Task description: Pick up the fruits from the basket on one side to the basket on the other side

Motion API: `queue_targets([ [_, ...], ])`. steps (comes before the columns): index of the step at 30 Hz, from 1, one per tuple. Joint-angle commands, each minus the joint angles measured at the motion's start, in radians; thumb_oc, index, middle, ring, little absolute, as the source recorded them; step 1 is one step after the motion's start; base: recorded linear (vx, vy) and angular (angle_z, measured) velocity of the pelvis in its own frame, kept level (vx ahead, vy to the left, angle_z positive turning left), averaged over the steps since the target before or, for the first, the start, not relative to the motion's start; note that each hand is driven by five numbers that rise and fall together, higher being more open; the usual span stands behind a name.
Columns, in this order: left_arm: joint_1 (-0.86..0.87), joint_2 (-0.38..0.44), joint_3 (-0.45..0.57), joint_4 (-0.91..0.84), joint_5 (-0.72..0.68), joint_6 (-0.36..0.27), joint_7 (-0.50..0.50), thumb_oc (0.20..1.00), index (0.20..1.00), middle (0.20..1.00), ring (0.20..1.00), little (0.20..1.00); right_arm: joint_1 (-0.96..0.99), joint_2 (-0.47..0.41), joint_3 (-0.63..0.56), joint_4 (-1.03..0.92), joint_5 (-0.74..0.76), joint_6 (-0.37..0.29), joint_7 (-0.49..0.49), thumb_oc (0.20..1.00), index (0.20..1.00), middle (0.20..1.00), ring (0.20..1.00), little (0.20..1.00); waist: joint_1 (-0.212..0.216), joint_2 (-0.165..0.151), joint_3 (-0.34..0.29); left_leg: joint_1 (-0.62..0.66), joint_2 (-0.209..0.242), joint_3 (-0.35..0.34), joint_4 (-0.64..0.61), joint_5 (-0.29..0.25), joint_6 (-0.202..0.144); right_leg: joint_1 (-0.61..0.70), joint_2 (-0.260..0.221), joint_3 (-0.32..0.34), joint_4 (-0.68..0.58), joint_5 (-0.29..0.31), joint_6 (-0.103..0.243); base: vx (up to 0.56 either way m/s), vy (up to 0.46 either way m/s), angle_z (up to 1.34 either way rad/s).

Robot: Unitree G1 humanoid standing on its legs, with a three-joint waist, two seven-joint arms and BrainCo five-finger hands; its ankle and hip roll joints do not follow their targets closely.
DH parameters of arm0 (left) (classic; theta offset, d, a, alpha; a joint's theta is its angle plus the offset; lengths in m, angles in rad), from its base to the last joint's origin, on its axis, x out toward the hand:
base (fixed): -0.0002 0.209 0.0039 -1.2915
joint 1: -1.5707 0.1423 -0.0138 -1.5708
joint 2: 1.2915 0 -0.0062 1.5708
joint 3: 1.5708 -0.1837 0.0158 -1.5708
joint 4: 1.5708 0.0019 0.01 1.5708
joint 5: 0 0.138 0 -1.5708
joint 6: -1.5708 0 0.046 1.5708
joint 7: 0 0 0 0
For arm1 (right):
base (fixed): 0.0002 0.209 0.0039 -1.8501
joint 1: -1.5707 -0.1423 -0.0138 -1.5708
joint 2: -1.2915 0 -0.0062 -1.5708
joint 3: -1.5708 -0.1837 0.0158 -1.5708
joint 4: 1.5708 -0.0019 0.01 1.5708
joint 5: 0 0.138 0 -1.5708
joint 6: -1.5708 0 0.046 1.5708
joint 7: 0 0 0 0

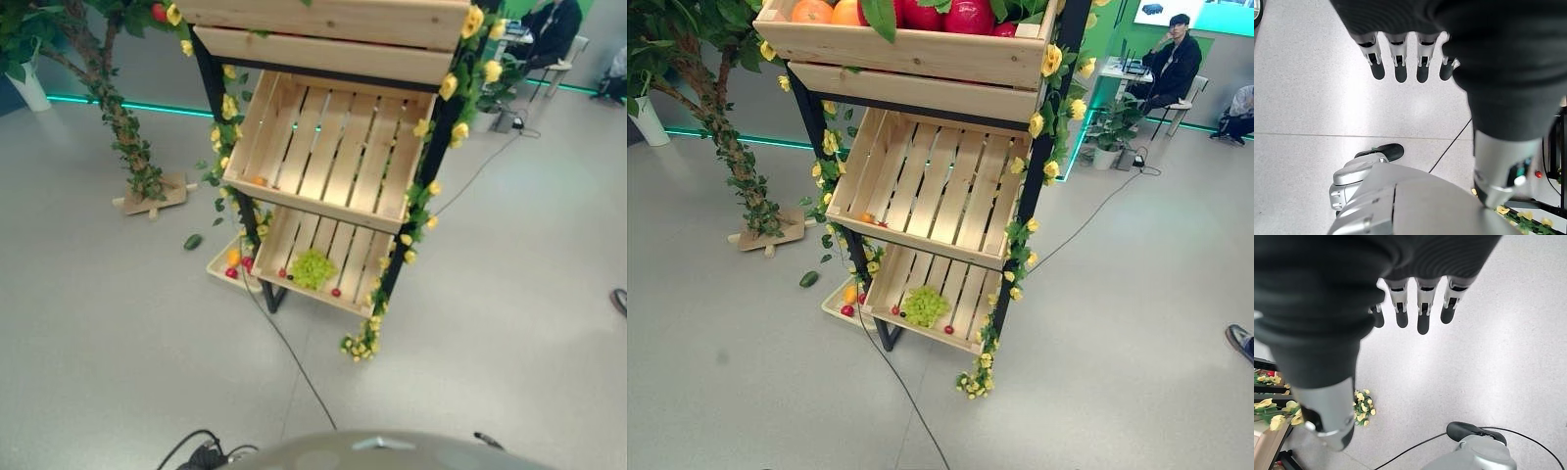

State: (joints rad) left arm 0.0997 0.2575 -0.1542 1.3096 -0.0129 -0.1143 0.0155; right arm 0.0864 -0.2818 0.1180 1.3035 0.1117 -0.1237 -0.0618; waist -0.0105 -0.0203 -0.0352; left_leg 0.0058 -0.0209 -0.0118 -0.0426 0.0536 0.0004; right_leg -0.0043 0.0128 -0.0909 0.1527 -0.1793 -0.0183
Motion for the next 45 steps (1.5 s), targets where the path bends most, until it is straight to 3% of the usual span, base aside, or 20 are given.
queue_targets([
  [1, -0.046, -0.002, 0.018, 0.01, 0.018, -0.003, -0.001, 1.0, 1.0, 1.0, 1.0, 1.0, -0.064, 0.003, 0.025, 0.0, 0.027, -0.001, 0.004, 1.0, 1.0, 1.0, 1.0, 1.0, 0.002, -0.023, 0.023, 0.015, 0.004, -0.01, 0.068, -0.075, -0.023, 0.007, -0.054, 0.028, -0.058, 0.148, 0.105, -0.03, -0.047, 0.02],
  [7, -0.054, 0.02, 0.019, -0.015, -0.014, -0.013, 0.004, 1.0, 1.0, 1.0, 1.0, 1.0, -0.063, -0.004, 0.001, -0.014, 0.065, -0.01, -0.004, 1.0, 1.0, 1.0, 1.0, 1.0, 0.021, -0.031, 0.088, -0.061, 0.012, -0.086, 0.141, -0.062, -0.042, -0.034, -0.042, -0.025, 0.012, 0.11, 0.08, -0.15, -0.1, 0.32],
  [9, -0.086, 0.036, 0.01, -0.03, -0.04, -0.019, 0.019, 1.0, 1.0, 1.0, 1.0, 1.0, -0.059, -0.023, -0.012, -0.023, 0.081, -0.02, -0.027, 1.0, 1.0, 1.0, 1.0, 1.0, 0.043, -0.028, 0.145, -0.158, 0.01, -0.165, 0.147, 0.013, -0.079, -0.063, -0.039, -0.107, -0.016, 0.115, 0.066, -0.38, -0.17, 1.17],
  [11, -0.11, 0.039, 0.005, -0.043, -0.056, -0.024, 0.039, 1.0, 1.0, 1.0, 1.0, 1.0, -0.062, -0.037, -0.024, -0.028, 0.085, -0.024, -0.042, 1.0, 1.0, 1.0, 1.0, 1.0, 0.046, -0.013, 0.169, -0.219, 0.02, -0.194, 0.099, 0.093, -0.108, -0.085, -0.053, -0.177, -0.021, 0.112, 0.064, -0.27, -0.047, 1.63],
  [13, -0.119, 0.038, 0.008, -0.047, -0.062, -0.028, 0.046, 1.0, 1.0, 1.0, 1.0, 1.0, -0.068, -0.044, -0.025, -0.03, 0.082, -0.025, -0.047, 1.0, 1.0, 1.0, 1.0, 1.0, 0.046, -0.017, 0.176, -0.249, 0.019, -0.18, 0.107, 0.095, -0.102, -0.102, -0.067, -0.196, -0.024, 0.122, 0.067, -0.18, -0.025, 1.29],
  [16, -0.123, 0.04, 0.029, -0.037, -0.064, -0.021, 0.042, 1.0, 1.0, 1.0, 1.0, 1.0, -0.073, -0.06, -0.049, -0.052, 0.086, -0.026, -0.06, 1.0, 1.0, 1.0, 1.0, 1.0, 0.004, -0.043, 0.16, -0.202, 0.08, 0.07, 0.232, -0.036, -0.067, -0.111, -0.112, -0.302, -0.057, 0.146, 0.074, -0.21, -0.08, 0.89],
  [17, -0.123, 0.042, 0.032, -0.036, -0.062, -0.021, 0.038, 1.0, 1.0, 1.0, 1.0, 1.0, -0.068, -0.061, -0.055, -0.053, 0.089, -0.025, -0.062, 1.0, 1.0, 1.0, 1.0, 1.0, -0.009, -0.044, 0.154, -0.18, 0.103, 0.127, 0.24, -0.06, -0.067, -0.106, -0.118, -0.329, -0.067, 0.148, 0.074, -0.09, -0.021, 1.08],
  [18, -0.123, 0.042, 0.032, -0.036, -0.062, -0.021, 0.038, 1.0, 1.0, 1.0, 1.0, 1.0, -0.068, -0.061, -0.055, -0.053, 0.089, -0.025, -0.062, 1.0, 1.0, 1.0, 1.0, 1.0, -0.009, -0.043, 0.155, -0.18, 0.104, 0.127, 0.242, -0.061, -0.068, -0.104, -0.118, -0.329, -0.068, 0.148, 0.074, -0.06, 0.003, 1.71],
  [19, -0.125, 0.046, 0.033, -0.042, -0.067, -0.022, 0.033, 1.0, 1.0, 1.0, 1.0, 1.0, -0.062, -0.063, -0.064, -0.063, 0.095, -0.026, -0.064, 1.0, 1.0, 1.0, 1.0, 1.0, -0.033, -0.033, 0.15, -0.117, 0.157, 0.231, 0.246, -0.123, -0.082, -0.097, -0.126, -0.37, -0.073, 0.142, 0.085, -0.09, 0.04, 1.55],
  [21, -0.128, 0.046, 0.021, -0.053, -0.059, -0.028, 0.03, 1.0, 1.0, 1.0, 1.0, 1.0, -0.06, -0.067, -0.065, -0.071, 0.094, -0.027, -0.069, 1.0, 1.0, 1.0, 1.0, 1.0, -0.048, -0.018, 0.158, -0.087, 0.177, 0.294, 0.231, -0.135, -0.093, -0.104, -0.144, -0.418, -0.066, 0.153, 0.089, -0.15, 0.118, 1.49],
  [24, -0.114, 0.042, 0.004, -0.076, -0.039, -0.036, 0.021, 1.0, 1.0, 1.0, 1.0, 1.0, -0.053, -0.072, -0.071, -0.071, 0.086, -0.02, -0.066, 1.0, 1.0, 1.0, 1.0, 1.0, -0.044, 0.005, 0.162, -0.085, 0.179, 0.353, 0.148, -0.098, -0.097, -0.105, -0.175, -0.47, -0.051, 0.18, 0.112, -0.06, 0.206, 1.09],
  [29, -0.093, 0.059, 0.005, -0.111, -0.031, -0.044, 0.021, 1.0, 1.0, 1.0, 1.0, 1.0, -0.065, -0.065, -0.047, -0.08, 0.056, -0.008, -0.057, 1.0, 1.0, 1.0, 1.0, 1.0, -0.001, -0.009, 0.173, -0.101, 0.142, 0.307, 0.146, -0.106, -0.075, -0.104, -0.225, -0.494, -0.02, 0.207, 0.132, 0.0, 0.177, 0.76],
  [32, -0.088, 0.074, 0.021, -0.12, -0.033, -0.05, 0.026, 1.0, 1.0, 1.0, 1.0, 1.0, -0.081, -0.054, -0.021, -0.084, 0.031, -0.002, -0.052, 1.0, 1.0, 1.0, 1.0, 1.0, 0.051, -0.018, 0.171, -0.115, 0.103, 0.265, 0.152, -0.124, -0.053, -0.098, -0.262, -0.503, -0.036, 0.239, 0.154, 0.02, 0.222, 0.22],
  [39, -0.088, 0.079, 0.021, -0.142, -0.028, -0.065, 0.029, 1.0, 1.0, 1.0, 1.0, 1.0, -0.113, -0.045, -0.002, -0.086, 0.013, 0.004, -0.05, 1.0, 1.0, 1.0, 1.0, 1.0, 0.109, 0.002, 0.153, -0.121, 0.007, 0.166, 0.149, -0.148, -0.017, -0.07, -0.343, -0.471, -0.028, 0.279, 0.194, 0.06, 0.299, 0.53],
  [40, -0.085, 0.081, 0.017, -0.145, -0.022, -0.066, 0.029, 1.0, 1.0, 1.0, 1.0, 1.0, -0.112, -0.043, 0.0, -0.088, 0.013, 0.003, -0.049, 1.0, 1.0, 1.0, 1.0, 1.0, 0.11, 0.007, 0.152, -0.117, -0.009, 0.148, 0.153, -0.151, -0.009, -0.074, -0.351, -0.44, 0.02, 0.269, 0.188, 0.06, 0.347, 0.62],
  [41, -0.088, 0.083, 0.004, -0.158, -0.018, -0.068, 0.028, 1.0, 1.0, 1.0, 1.0, 1.0, -0.113, -0.042, 0.004, -0.094, 0.016, 0.0, -0.043, 1.0, 1.0, 1.0, 1.0, 1.0, 0.092, 0.012, 0.156, -0.123, -0.04, 0.112, 0.158, -0.127, 0.014, -0.094, -0.34, -0.351, 0.073, 0.271, 0.161, 0.03, 0.243, 0.54],
  [42, -0.087, 0.083, 0.004, -0.158, -0.018, -0.068, 0.028, 1.0, 1.0, 1.0, 1.0, 1.0, -0.113, -0.042, 0.004, -0.094, 0.017, 0.0, -0.043, 1.0, 1.0, 1.0, 1.0, 1.0, 0.092, 0.011, 0.156, -0.124, -0.042, 0.112, 0.158, -0.128, 0.015, -0.097, -0.342, -0.35, 0.078, 0.269, 0.161, 0.08, 0.305, 0.99],
  [43, -0.097, 0.093, -0.022, -0.175, -0.011, -0.074, 0.025, 1.0, 1.0, 1.0, 1.0, 1.0, -0.102, -0.047, 0.008, -0.108, 0.037, -0.01, -0.028, 1.0, 1.0, 1.0, 1.0, 1.0, 0.035, 0.029, 0.158, -0.105, -0.079, 0.016, 0.143, -0.105, 0.026, -0.148, -0.2, -0.08, 0.134, 0.22, 0.136, 0.14, 0.251, 1.19],
  [44, -0.101, 0.097, -0.031, -0.184, -0.006, -0.075, 0.021, 1.0, 1.0, 1.0, 1.0, 1.0, -0.095, -0.051, 0.009, -0.108, 0.04, -0.014, -0.026, 1.0, 1.0, 1.0, 1.0, 1.0, 0.013, 0.034, 0.159, -0.094, -0.096, -0.033, 0.141, -0.096, 0.027, -0.175, -0.135, -0.006, 0.165, 0.196, 0.122, 0.19, 0.307, 1.99],
  [45, -0.109, 0.097, -0.039, -0.19, -0.003, -0.078, 0.02, 1.0, 1.0, 1.0, 1.0, 1.0, -0.094, -0.057, 0.008, -0.1, 0.04, -0.017, -0.029, 1.0, 1.0, 1.0, 1.0, 1.0, 0.004, 0.037, 0.164, -0.084, -0.111, -0.079, 0.142, -0.095, 0.028, -0.198, -0.105, 0.004, 0.173, 0.179, 0.11, 0.09, 0.129, 1.94],
])
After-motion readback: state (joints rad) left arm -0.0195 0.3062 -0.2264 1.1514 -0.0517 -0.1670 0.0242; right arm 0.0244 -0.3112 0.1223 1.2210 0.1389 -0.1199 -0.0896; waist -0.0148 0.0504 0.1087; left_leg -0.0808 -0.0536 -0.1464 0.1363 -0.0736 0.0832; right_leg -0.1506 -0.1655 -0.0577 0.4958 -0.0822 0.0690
